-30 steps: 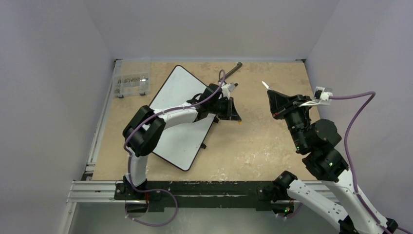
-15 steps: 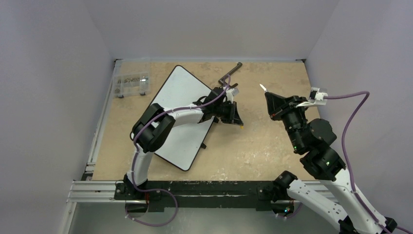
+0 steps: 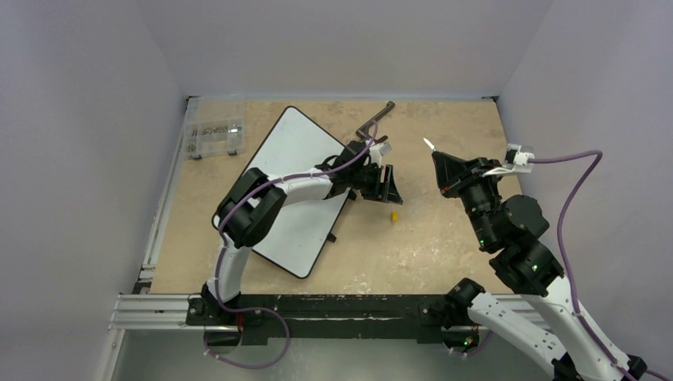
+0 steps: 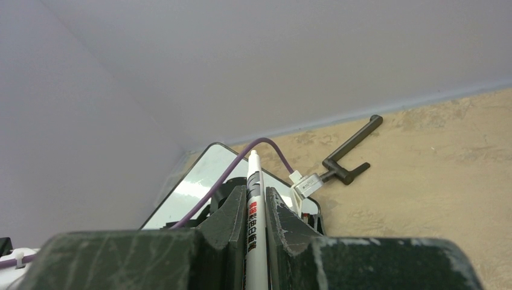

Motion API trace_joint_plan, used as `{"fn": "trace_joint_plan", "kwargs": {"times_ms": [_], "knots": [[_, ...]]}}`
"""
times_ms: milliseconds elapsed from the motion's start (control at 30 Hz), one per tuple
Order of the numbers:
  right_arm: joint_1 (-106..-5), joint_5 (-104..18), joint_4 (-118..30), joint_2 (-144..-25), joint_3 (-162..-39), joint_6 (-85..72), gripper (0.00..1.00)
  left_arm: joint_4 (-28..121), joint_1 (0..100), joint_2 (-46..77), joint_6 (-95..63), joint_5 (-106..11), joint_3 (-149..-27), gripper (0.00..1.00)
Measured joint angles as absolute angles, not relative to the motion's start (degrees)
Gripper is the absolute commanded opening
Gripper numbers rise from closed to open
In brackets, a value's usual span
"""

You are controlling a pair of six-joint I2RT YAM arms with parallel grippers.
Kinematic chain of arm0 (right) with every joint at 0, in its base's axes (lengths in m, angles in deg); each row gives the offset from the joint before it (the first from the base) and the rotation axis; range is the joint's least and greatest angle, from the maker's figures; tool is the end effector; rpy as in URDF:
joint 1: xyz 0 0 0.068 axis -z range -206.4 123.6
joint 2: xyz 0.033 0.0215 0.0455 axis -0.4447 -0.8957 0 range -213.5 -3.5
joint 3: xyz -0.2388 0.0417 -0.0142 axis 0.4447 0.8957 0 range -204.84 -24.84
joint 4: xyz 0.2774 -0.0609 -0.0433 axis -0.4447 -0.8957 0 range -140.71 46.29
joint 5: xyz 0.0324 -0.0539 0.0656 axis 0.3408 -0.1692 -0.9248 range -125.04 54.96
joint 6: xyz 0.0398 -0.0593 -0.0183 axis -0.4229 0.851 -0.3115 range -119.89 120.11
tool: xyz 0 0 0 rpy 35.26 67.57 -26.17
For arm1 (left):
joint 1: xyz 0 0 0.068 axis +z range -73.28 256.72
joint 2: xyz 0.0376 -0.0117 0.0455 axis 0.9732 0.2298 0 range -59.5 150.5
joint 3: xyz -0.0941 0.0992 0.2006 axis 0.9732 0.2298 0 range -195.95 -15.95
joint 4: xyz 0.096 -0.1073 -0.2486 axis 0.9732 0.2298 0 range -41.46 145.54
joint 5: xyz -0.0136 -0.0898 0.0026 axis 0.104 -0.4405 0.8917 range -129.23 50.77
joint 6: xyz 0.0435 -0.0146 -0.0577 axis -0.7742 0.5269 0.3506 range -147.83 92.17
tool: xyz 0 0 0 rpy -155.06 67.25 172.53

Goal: Write a sentence on the whiteboard
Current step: Place the pen cap at the center of the board, then move the whiteboard to the center of the board.

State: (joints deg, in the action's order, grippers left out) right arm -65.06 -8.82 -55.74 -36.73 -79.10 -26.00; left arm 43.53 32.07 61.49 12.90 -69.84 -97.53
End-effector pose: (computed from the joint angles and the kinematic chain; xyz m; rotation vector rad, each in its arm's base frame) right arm 0.1619 0.0946 0.4150 0.2276 1.4402 0.6053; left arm 0.3289 -0.3689 0.1147 0.4319 2.4078 -1.3523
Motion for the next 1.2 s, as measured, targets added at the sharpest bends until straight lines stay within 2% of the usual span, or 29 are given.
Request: {"fn": "trace_joint_plan", "kwargs": {"times_ms": [100, 333, 467, 600, 733, 867, 1000, 1200], "knots": [[-65.06, -8.82, -55.74, -36.73, -79.1, -26.0, 0.0, 43.96, 32.07, 61.46, 11.98, -70.06, -97.62, 0.69], [-65.06, -8.98, -55.96, -36.08, -79.1, -26.0, 0.0, 50.43, 32.36, 57.77, 7.61, -70.02, -97.73, 0.76], [-65.06, -9.11, -56.05, -35.83, -79.1, -26.0, 0.0, 58.78, 33.8, 47.43, 2.02, -67.57, -97.86, 0.86], [-65.06, -9.74, -55.92, -35.97, -79.1, -26.13, 0.0, 66.56, 36.64, 34.36, -1.72, -60.68, -95.87, 0.9], [-65.06, -11.1, -55.39, -36.67, -79.1, -26.5, 0.0, 71.68, 44.18, 19.76, -2.57, -54.89, -94.19, 0.91], [-65.06, -12.56, -54.23, -37.26, -78.75, -26.98, 0.0, 75.33, 54.56, 8.2, -5.83, -49.12, -92.11, 1.0], [-65.06, -14.2, -52.4, -37.3, -77.42, -27.55, 0.0, 80.49, 60.49, 3.67, -10.27, -46.04, -91.89, 1.0], [-65.06, -16.54, -51.35, -38.63, -76.59, -28.36, 0.0, 82.5, 71.94, 3.81, -11.56, -46.74, -87.41, 1.0]]}}
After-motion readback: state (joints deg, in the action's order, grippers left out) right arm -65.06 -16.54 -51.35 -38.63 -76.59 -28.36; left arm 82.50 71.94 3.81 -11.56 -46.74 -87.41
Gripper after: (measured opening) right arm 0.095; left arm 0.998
